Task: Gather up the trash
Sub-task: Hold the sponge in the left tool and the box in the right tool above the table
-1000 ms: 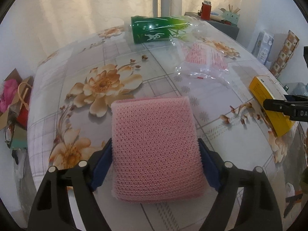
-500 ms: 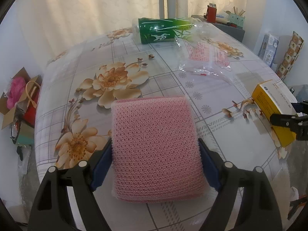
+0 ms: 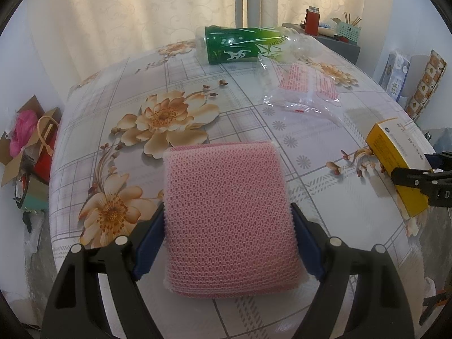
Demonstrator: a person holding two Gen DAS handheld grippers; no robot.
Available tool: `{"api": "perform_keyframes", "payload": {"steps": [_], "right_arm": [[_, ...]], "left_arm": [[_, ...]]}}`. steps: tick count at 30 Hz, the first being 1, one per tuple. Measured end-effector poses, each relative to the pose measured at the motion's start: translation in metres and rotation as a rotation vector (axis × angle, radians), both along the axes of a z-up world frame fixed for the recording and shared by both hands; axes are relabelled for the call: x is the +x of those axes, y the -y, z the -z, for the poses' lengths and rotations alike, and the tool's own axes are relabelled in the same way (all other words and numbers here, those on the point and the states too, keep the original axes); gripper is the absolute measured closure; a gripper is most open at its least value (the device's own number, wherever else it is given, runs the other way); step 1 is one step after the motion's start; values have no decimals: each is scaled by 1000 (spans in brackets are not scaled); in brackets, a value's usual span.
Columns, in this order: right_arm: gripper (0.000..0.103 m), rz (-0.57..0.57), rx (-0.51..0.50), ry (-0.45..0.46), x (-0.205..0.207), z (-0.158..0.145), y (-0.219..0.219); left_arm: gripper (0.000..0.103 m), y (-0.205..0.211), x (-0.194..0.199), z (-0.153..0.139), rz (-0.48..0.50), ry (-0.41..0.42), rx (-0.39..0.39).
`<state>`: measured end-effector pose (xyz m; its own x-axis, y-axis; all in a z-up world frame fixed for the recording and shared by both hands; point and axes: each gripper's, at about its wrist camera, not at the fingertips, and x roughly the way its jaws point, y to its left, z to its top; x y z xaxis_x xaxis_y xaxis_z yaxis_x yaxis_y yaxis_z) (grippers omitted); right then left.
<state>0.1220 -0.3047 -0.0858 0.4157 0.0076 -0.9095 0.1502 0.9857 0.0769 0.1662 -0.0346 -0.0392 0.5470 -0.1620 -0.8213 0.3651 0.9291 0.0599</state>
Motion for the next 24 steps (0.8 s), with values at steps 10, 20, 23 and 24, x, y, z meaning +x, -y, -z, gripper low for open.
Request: {"api": "perform_keyframes", "payload": {"steps": [10,20,23,24], "right_arm": [[34,4,9,8,1,0,0],[35,23,26,25,-1,-7,6],[35,27,35,39,-3,-10,8],[35,28,40,45,-4,-12,8]], "left_arm": [[22,0,1,0,-2,5,5],[23,5,-1,-6,3,23,0],[23,7,-3,-10,3,31,-3],[23,7,-4,-12,3,35,-5]]}}
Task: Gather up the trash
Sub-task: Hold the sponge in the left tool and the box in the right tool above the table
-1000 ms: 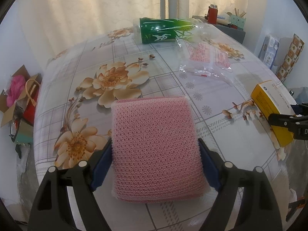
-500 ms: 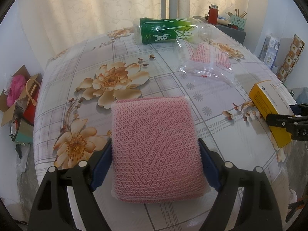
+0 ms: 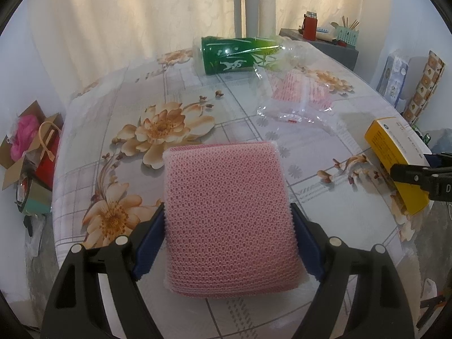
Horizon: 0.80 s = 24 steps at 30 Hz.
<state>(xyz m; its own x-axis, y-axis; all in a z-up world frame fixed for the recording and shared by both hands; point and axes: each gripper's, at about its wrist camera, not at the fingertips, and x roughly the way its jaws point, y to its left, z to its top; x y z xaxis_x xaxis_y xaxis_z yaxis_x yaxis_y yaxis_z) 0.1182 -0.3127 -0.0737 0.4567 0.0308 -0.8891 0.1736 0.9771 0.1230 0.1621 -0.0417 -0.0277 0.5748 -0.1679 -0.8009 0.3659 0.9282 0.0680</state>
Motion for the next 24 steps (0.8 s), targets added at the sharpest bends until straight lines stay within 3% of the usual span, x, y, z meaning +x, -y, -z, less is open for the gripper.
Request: {"api": "perform_keyframes", "payload": {"steps": [24], "right_arm": [[35,-2,76,132,-34,-38,1]], "left_arm": [[23,7,-35,-52,6,119,-15]]}}
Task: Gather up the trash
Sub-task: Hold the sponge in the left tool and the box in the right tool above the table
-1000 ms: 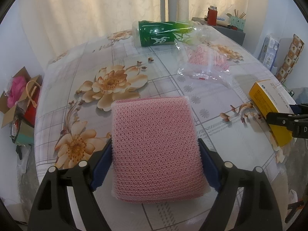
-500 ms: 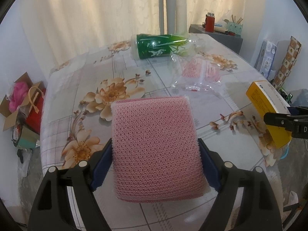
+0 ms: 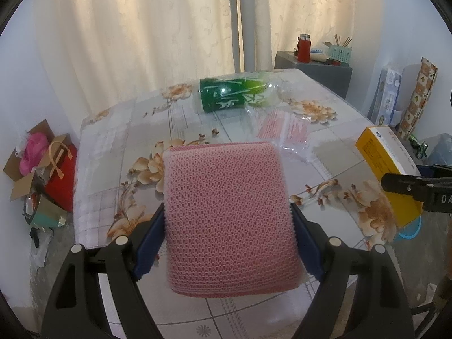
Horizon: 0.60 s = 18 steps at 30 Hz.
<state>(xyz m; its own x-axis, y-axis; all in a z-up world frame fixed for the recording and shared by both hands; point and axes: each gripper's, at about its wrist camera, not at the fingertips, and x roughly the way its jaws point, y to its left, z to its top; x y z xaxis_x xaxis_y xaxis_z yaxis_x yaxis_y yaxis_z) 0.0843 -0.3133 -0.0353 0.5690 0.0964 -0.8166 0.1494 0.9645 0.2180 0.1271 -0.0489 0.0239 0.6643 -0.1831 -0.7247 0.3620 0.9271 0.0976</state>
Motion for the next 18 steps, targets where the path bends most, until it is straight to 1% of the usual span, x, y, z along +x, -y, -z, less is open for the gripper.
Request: {"api": "perform_keyframes", "payload": {"steps": [10,18], "right_arm": [[35,14,22,39,-15,-9,8],[35,48,48,68,-35,-13,25]], "left_arm": [[23,8,-15,-15,12,40,9],[23,22,-26,-27,42,74,28]]}}
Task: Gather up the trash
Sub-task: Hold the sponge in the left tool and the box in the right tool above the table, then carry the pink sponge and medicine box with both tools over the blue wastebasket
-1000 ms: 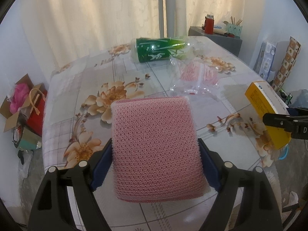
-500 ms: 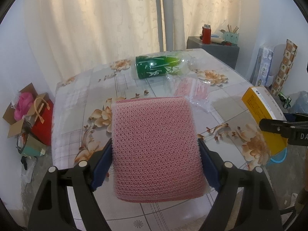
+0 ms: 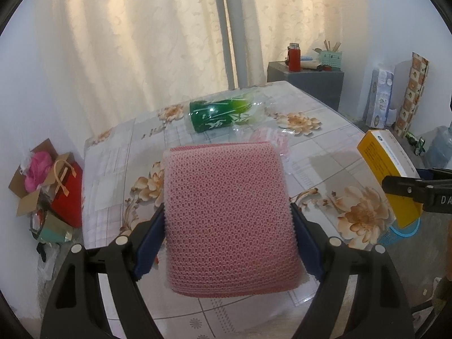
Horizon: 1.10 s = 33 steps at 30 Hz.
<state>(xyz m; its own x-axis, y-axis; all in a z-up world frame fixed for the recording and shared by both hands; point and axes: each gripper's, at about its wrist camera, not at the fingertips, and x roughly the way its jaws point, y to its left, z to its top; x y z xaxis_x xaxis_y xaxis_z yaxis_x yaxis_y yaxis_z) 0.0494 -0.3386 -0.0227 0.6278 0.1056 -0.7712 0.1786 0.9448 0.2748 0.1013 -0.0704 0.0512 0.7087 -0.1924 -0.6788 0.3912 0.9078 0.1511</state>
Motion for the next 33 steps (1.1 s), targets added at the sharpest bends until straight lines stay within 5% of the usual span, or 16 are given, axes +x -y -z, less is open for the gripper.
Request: {"api": "perform_keyframes", "payload": {"steps": [14,33], "right_arm": [[35,181,43,22,-59,6,74],[35,653,126,-31,-173,64,222]], "left_arm": [[23,68,-14,-15,166,34,17],[23,255,-17,-22,621,-146,-68]]}}
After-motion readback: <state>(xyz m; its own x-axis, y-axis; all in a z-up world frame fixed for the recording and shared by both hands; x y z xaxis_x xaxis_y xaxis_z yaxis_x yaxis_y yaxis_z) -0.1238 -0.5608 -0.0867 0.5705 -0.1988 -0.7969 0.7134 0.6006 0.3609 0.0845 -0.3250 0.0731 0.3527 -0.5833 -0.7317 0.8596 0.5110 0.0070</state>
